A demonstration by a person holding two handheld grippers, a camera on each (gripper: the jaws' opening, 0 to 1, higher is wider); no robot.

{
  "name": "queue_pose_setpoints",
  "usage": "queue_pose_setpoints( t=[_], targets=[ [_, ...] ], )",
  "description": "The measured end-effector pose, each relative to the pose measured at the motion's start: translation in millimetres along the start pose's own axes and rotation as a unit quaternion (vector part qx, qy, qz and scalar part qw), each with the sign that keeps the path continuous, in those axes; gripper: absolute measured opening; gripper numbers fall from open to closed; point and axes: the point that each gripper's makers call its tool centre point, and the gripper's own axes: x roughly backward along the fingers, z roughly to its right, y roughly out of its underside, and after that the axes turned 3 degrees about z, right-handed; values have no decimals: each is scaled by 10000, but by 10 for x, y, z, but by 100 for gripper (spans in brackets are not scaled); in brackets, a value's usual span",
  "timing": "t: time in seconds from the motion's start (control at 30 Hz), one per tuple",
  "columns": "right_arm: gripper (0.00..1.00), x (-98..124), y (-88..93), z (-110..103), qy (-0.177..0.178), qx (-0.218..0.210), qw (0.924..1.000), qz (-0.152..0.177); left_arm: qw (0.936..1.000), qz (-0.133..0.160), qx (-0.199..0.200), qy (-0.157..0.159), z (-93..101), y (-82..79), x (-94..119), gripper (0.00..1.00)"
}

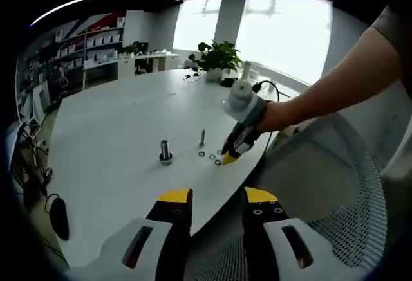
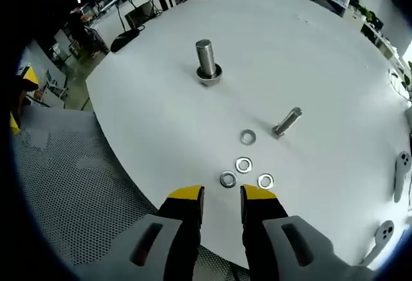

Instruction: Place the washer onto the threaded stud by aligning its center hole with the stud, sliding it down to the base, and recovering from edge contact or off-axis alignment until the washer reaches the visible bottom stop.

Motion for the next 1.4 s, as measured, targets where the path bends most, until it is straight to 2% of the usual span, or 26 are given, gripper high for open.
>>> queue_pose_setpoints(
  t=[0.2, 0.3, 0.37, 0.53, 0.63, 0.87, 0.93, 1.07, 1.4],
  targets=[
    [25, -80, 30, -38, 30, 104, 9998, -175, 10000, -34, 72, -11, -9, 18, 1, 29],
    [23, -87, 24, -28, 146, 434, 9986, -275, 10000, -5, 71, -47, -23, 6, 4, 28],
    [21, -90, 19, -21, 172, 464, 9984, -280, 10000, -23, 84, -34, -17, 11, 7, 28],
    [21, -86, 1, -14, 135, 493, 9980, -377, 9999, -33, 84, -51, -22, 13, 5, 28],
    [22, -105, -13, -13, 118, 678, 9965, -480, 9999, -33, 94, -50, -24, 16, 0, 29],
    [22, -114, -28, -7, 109, 671, 9960, -575, 9999, -62, 110, -74, -32, 28, -2, 28],
    [22, -111, -26, -18, 89, 849, 9938, -716, 9999, -92, 105, -70, -29, 36, -4, 28],
    [20, -124, -40, -7, 84, 875, 9922, -883, 9999, -136, 90, -54, -22, 51, -7, 28],
    [15, -127, -38, 28, 134, 918, 9916, -904, 9999, -122, 100, -67, -31, 49, -8, 28]
  ],
)
